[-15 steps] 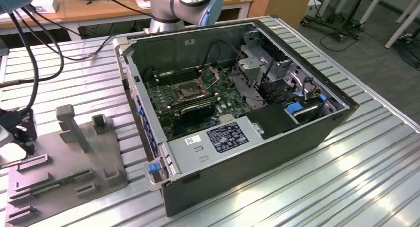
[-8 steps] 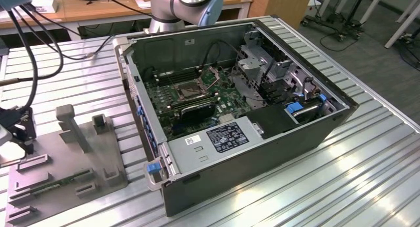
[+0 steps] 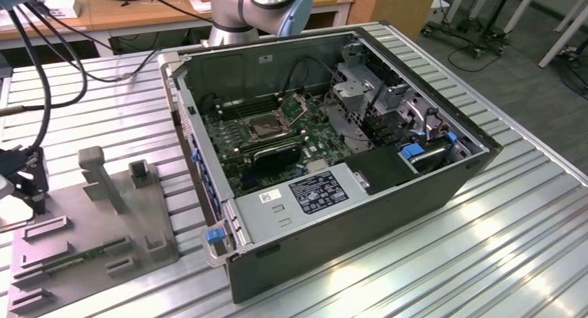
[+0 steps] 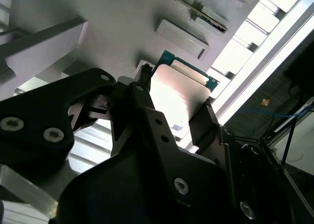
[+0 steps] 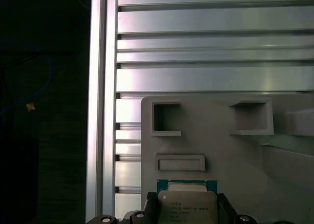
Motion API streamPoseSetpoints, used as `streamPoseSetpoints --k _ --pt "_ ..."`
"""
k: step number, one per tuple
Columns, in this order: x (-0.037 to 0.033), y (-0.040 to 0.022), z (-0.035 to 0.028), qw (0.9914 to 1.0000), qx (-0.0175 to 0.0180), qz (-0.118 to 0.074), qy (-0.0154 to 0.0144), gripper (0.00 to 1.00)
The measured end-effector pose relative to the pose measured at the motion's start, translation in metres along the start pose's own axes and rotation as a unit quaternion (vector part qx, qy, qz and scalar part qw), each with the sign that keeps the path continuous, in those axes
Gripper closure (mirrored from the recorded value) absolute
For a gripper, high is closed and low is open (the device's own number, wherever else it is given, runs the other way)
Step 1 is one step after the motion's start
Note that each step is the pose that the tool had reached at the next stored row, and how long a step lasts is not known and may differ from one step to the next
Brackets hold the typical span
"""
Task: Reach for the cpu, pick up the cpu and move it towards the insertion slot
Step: 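Pick up the cpu and move it towards the insertion slot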
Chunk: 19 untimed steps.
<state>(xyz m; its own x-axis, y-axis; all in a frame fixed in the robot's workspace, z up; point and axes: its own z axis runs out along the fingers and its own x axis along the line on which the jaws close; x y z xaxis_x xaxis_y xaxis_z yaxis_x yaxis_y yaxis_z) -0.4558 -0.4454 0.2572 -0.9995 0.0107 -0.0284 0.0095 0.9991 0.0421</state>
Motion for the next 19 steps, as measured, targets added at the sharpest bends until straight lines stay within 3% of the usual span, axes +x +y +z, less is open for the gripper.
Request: streamPoseSetpoints --k 19 --pt "-0.0003 0.0004 -0.0102 1.0 0.0 0.0 0.0001 0.45"
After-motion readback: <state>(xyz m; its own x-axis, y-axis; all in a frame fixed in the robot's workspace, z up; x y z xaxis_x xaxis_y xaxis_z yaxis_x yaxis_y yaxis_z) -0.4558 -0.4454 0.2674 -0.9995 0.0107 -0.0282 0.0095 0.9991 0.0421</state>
